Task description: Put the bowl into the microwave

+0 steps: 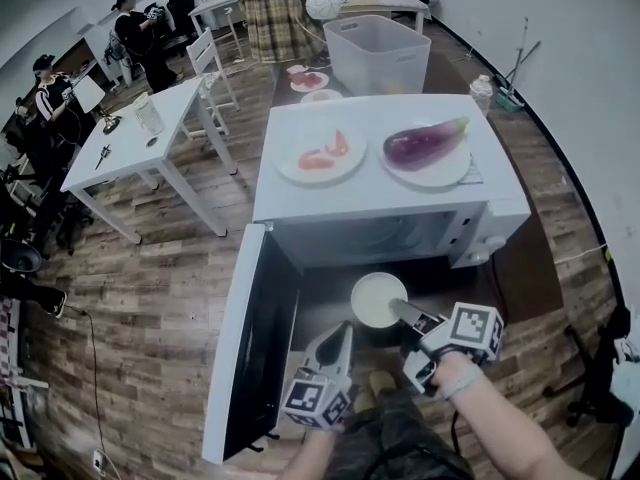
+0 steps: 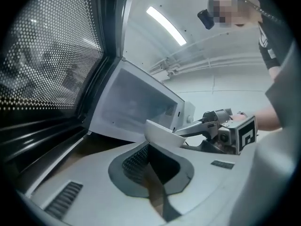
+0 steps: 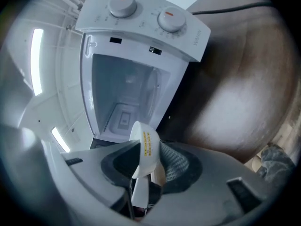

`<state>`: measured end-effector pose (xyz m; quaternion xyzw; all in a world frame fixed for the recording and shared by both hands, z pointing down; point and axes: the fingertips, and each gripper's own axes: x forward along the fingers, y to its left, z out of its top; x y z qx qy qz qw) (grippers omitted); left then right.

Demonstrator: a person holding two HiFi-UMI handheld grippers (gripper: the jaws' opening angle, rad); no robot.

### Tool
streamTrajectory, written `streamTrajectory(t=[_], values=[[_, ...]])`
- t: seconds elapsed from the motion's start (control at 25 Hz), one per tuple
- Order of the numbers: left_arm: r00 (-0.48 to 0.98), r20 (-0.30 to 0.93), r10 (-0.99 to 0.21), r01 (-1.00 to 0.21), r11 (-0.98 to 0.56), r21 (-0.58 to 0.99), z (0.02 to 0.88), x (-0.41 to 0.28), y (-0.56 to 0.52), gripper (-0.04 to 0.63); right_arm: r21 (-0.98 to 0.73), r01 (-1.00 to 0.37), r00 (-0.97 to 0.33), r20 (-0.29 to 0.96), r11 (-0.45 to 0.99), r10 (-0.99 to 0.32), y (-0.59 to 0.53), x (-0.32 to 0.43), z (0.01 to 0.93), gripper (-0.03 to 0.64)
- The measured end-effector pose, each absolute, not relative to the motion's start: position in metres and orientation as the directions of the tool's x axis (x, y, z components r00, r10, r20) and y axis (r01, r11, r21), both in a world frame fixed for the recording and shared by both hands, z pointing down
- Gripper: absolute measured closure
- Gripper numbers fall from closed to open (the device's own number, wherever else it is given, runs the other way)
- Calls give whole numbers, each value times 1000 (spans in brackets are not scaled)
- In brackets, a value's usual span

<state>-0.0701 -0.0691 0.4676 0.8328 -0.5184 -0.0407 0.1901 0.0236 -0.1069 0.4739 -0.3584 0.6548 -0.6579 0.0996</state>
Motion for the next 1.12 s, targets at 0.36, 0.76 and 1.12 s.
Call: streamTrajectory(t=[0.36,0.76,1.12], values=[[457,79,-886,-838,-400,370,457,-64,-92,595,-930,-351,-699,339,-111,-630,-133,26,470,494],[507,89,-857,-828,-456,325,453,-48,-114,595,-923,-364,-669,350,-120,-655,-159,20,465,494],[477,94,-874,-846,-427,320,448,-48,-132,595,-926,-358,-650,342,-124,-678,-181,13,461,494]])
